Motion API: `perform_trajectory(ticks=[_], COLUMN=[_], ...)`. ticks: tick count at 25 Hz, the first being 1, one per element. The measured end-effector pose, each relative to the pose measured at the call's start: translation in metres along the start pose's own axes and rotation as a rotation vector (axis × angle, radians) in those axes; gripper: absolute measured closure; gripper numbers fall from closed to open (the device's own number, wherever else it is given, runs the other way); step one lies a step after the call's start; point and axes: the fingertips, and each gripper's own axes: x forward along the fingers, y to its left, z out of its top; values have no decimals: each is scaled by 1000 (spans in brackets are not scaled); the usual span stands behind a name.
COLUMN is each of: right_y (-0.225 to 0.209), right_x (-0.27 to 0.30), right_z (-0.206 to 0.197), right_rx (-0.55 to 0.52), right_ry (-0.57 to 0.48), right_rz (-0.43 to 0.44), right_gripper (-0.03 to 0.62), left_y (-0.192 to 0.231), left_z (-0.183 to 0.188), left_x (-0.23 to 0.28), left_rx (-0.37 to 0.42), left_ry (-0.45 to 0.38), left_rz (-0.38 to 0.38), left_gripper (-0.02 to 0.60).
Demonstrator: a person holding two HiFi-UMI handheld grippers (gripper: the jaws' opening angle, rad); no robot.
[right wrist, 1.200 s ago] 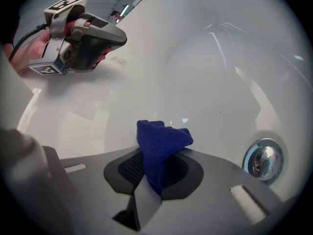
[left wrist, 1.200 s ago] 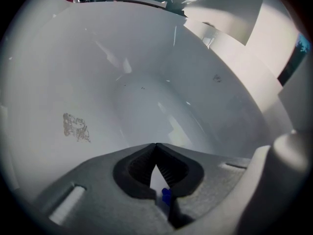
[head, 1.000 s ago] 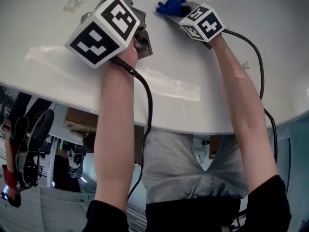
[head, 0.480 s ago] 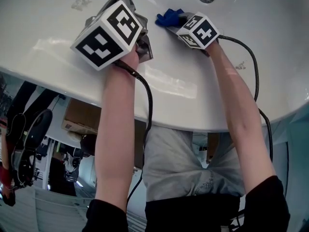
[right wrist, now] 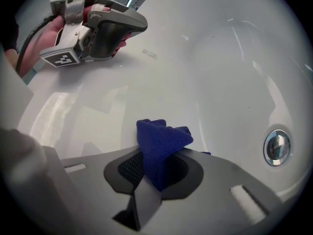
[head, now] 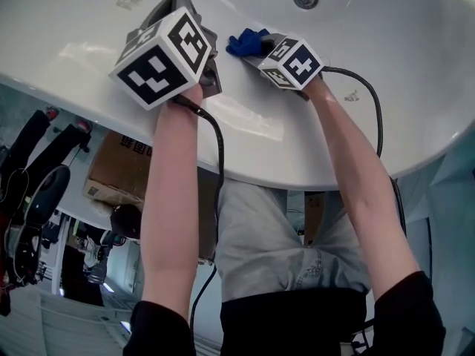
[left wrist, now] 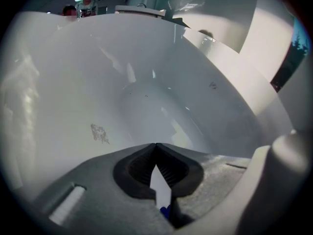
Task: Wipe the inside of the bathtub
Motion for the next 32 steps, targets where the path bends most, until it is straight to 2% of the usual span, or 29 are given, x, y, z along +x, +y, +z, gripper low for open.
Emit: perform_trajectory(ticks=[3,12,32], right_y=[19,70,168], right_x=[-8,-34,-94], right_z=[2,4,7], right_rx=[-14,-37,-63], right_ry=[3,16,-39], right_rz=[27,77,211], right_gripper=[523,523,523], left_y=[-5,-20,-14], left_z=[1,18,28], left_x=[-8,-33,-82], left_rx=[19,-12,-61], left_ry=[5,-16,-53], left_rz=[-1,-14,42], left_gripper=[580,580,580])
